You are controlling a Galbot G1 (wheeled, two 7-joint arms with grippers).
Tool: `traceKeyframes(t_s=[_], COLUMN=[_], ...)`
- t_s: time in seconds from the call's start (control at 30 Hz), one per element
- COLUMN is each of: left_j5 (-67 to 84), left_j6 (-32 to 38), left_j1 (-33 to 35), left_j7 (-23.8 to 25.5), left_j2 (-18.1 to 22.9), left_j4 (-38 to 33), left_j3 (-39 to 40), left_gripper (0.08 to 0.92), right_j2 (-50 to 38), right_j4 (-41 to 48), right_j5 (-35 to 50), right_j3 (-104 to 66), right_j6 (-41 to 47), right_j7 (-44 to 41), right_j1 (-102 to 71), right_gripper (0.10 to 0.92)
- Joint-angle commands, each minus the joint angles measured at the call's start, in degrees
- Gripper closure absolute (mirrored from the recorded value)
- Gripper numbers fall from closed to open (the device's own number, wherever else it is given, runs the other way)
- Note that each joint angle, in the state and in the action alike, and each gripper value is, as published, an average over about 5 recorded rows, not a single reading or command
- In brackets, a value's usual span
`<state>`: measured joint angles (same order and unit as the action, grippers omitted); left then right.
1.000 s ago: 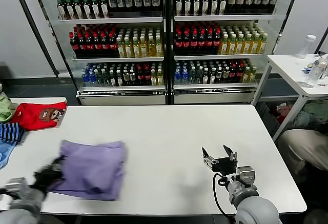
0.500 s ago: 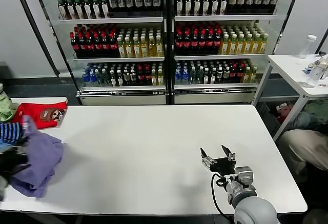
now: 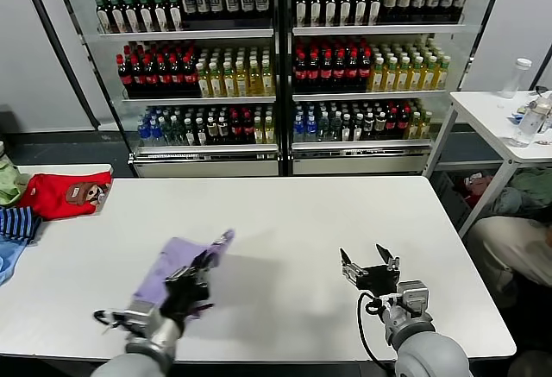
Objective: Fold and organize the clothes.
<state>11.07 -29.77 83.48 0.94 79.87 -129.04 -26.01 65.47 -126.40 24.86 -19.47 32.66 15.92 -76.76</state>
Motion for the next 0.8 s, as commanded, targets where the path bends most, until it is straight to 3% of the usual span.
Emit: traceKeyframes(t_s=[0.03, 0.17, 0.3, 0.6, 0.8], left_j5=[-1.6, -2.1, -4.5, -10.1, -10.4], left_j6=[5.0, 8.7, 11.9, 14.4, 14.9], left_j1=[-9.2, -5.9, -3.8, -0.4, -0.4], left_j7=[-1.5, -1.7, -1.5, -0.4, 0.1], left_j2=[0.6, -8.5, -11.8, -7.4, -6.3], left_j4=[-1.8, -1.3, 2.6, 2.8, 4.0], left_j3=[-0.1, -16.0, -25.5, -22.1, -21.1], left_gripper=[0.732, 0.611, 0.49, 0.232, 0.178], right_j2=[-0.5, -0.3, 1.7, 7.3, 8.4], right_j4=[0.5, 2.2, 5.3, 12.0, 13.9], right_j5=[0.1, 0.3, 0.2, 10.5, 15.6], right_j3=[0.5, 1.9, 7.2, 27.9, 32.1], right_j6=[0.3, 0.3, 0.3, 0.6, 0.5], right_j7=[-0.1, -0.4, -0.6, 5.6, 11.7], right_j1=[2.0, 4.4, 8.4, 15.0, 14.2], right_gripper=[0.203, 0.203, 0.203, 0.203, 0.203])
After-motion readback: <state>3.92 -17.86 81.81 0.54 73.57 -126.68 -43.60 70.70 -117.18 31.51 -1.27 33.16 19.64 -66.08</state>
